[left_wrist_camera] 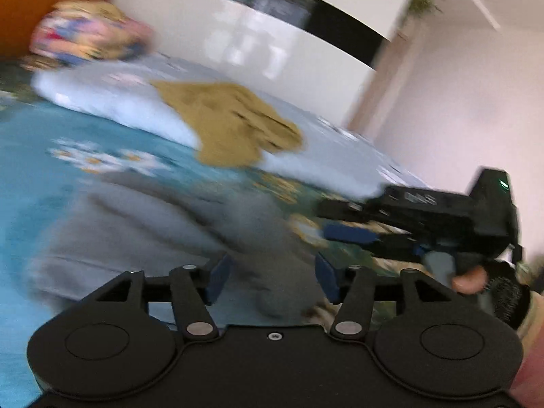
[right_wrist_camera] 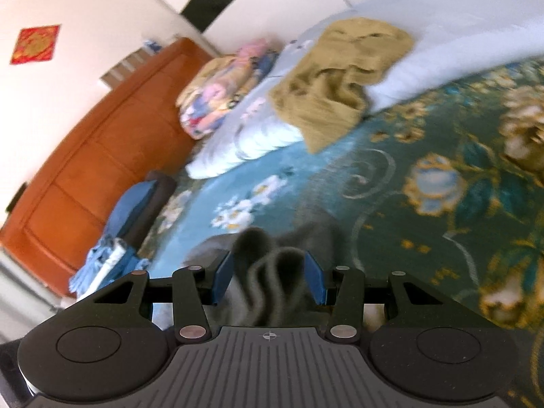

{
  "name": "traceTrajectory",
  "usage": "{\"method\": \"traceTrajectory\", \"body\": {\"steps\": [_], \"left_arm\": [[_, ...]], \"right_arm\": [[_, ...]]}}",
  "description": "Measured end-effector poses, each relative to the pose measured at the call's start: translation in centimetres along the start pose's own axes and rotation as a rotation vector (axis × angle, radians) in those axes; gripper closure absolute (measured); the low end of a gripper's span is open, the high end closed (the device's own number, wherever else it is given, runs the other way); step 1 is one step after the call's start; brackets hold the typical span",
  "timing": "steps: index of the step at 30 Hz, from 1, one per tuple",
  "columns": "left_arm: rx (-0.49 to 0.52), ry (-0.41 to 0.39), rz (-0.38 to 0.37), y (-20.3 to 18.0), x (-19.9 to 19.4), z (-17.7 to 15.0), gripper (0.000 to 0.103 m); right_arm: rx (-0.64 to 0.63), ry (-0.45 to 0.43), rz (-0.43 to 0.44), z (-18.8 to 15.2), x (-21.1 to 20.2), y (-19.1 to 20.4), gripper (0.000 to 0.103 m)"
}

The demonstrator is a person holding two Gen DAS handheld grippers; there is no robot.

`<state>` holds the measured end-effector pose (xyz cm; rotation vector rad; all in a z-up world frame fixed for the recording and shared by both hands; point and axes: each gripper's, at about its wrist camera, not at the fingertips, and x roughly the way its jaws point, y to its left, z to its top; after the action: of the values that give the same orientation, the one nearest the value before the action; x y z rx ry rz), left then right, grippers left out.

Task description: Fold clothes

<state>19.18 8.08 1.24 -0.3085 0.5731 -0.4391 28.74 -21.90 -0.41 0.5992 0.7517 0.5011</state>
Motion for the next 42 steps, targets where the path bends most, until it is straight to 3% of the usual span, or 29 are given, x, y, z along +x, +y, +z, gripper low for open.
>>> {"method": "traceTrajectory", "body": {"steps": [3,6,10,12,14,15,16,20,25,30,32,36,38,41,42], "left_arm": [[-0.07,-0.058,0.123,2.7,-1.9,0.6,0.048],[-0.128,-0.051,0.266,5.4,-2.2,0.9,0.048],[-0.205,-0.037,0.329,8.0,-2.4,0.9,0.048],[-0.213,-0.024,0.34,8.6,-1.9,0.8,0.048],[-0.218,-0.012,0.343,9.1,-1.3,0.7,0.047],[-0.22,-0.006,0.344,9.2,-1.1,0.7,0.047],[-0.222,-0.001,0.344,9.3,-1.1,0.6,0.047],[-0.229,0.018,0.346,9.7,-0.8,-0.2,0.045],[-0.257,0.044,0.346,10.4,-0.3,-1.1,0.041],[-0.257,0.052,0.34,10.6,-0.2,-1.2,0.041],[-0.248,0.044,0.333,10.4,-0.7,-1.0,0.041],[-0.231,0.017,0.286,10.1,-2.1,0.1,0.04],[-0.231,0.007,0.26,10.2,-2.7,0.6,0.04],[-0.219,0.009,0.245,10.5,-3.0,1.6,0.036],[-0.211,0.01,0.244,10.6,-3.1,1.9,0.035]], "right_arm": [[-0.041,0.026,0.019,0.3,1.5,1.4,0.06],[-0.079,0.068,0.038,0.6,3.2,2.6,0.06],[-0.105,0.118,-0.002,1.1,5.7,3.4,0.06],[-0.093,0.141,-0.035,1.3,6.8,3.4,0.061],[-0.077,0.16,-0.019,1.4,7.5,3.3,0.069],[-0.072,0.157,-0.018,1.5,7.6,3.2,0.085],[-0.07,0.143,-0.027,1.6,7.5,3.2,0.095],[-0.059,0.053,-0.076,2.2,6.4,2.5,0.096],[-0.014,0.117,-0.153,1.1,7.3,0.0,0.096],[0.058,0.137,-0.143,0.5,7.7,-1.3,0.095],[0.042,0.132,-0.12,0.9,7.2,-0.9,0.091],[-0.011,0.095,-0.095,1.5,4.5,0.1,0.07],[-0.021,0.077,-0.1,1.5,3.1,0.0,0.069],[-0.008,0.084,-0.097,1.1,1.7,-0.6,0.049],[0.0,0.093,-0.092,1.0,1.4,-0.8,0.035]]}}
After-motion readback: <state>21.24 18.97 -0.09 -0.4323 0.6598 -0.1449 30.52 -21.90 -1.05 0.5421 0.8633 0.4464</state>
